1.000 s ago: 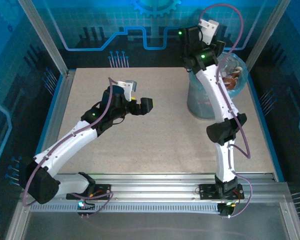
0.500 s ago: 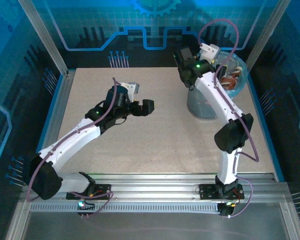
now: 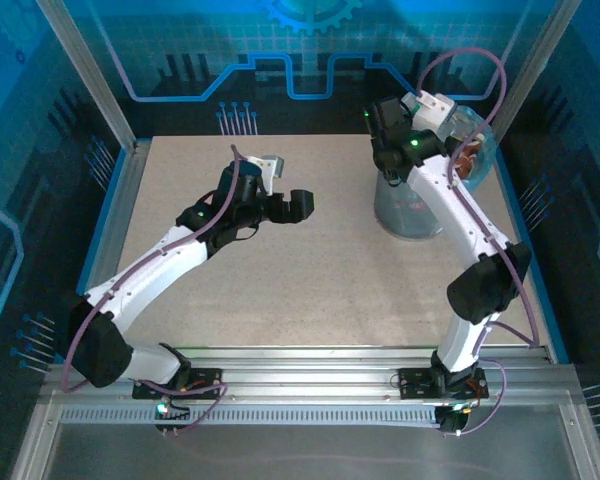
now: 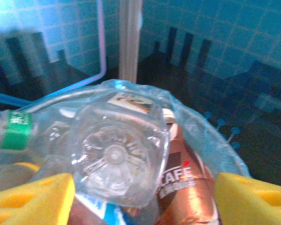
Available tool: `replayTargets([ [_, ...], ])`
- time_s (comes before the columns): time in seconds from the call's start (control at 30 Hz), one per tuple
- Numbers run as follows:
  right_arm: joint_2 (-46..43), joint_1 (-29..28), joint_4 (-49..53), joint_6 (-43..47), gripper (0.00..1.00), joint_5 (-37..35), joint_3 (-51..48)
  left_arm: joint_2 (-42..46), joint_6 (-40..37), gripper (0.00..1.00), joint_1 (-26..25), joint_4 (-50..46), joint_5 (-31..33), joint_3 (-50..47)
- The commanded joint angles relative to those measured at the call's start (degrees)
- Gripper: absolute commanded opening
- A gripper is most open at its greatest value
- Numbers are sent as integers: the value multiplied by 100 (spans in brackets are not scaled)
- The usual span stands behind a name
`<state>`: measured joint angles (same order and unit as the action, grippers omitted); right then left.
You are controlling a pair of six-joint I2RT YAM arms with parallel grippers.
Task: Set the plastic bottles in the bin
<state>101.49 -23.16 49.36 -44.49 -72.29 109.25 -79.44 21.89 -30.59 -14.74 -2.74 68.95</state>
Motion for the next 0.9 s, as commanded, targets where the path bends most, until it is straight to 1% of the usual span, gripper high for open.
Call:
replayTargets([
  [0.0, -516, -48, -786, 304, 82, 713, -278, 156, -245, 99, 23, 6, 255, 149],
  [0.17, -1076, -177, -1145, 586, 82, 1707, -714, 557, -494, 99, 89, 153, 492, -28],
  [0.23, -1252, -317, -1128, 740, 83, 1944, -813, 786, -592, 99, 164, 182, 614, -154],
  [0.33, -1543, -516, -1026, 946, 83, 2506, -1088, 1224, -737, 99, 363, 245, 856, -461],
  [0.43, -1882, -647, -1187, 1103, 80, 3257, -1750, 1685, -1046, 99, 655, 516, 1248, -988],
  [0.5, -2114, -742, -1611, 1456, 78, 3735, -2448, 1950, -1312, 99, 906, 865, 1590, -1506],
  [0.6, -2437, -865, -2133, 2159, 79, 3928, -3364, 2179, -1425, 99, 1332, 1635, 2302, -2354],
  [0.67, -2664, -865, -2371, 2662, 80, 3988, -3858, 2198, -1376, 99, 1641, 2165, 2594, -2874],
  [0.77, -2926, -808, -2505, 3158, 80, 3696, -4396, 1998, -1564, 99, 1966, 3136, 2979, -3542],
  [0.87, -3083, -548, -2545, 3442, 80, 3516, -4781, 1651, -1654, 99, 2199, 3896, 3295, -3984],
])
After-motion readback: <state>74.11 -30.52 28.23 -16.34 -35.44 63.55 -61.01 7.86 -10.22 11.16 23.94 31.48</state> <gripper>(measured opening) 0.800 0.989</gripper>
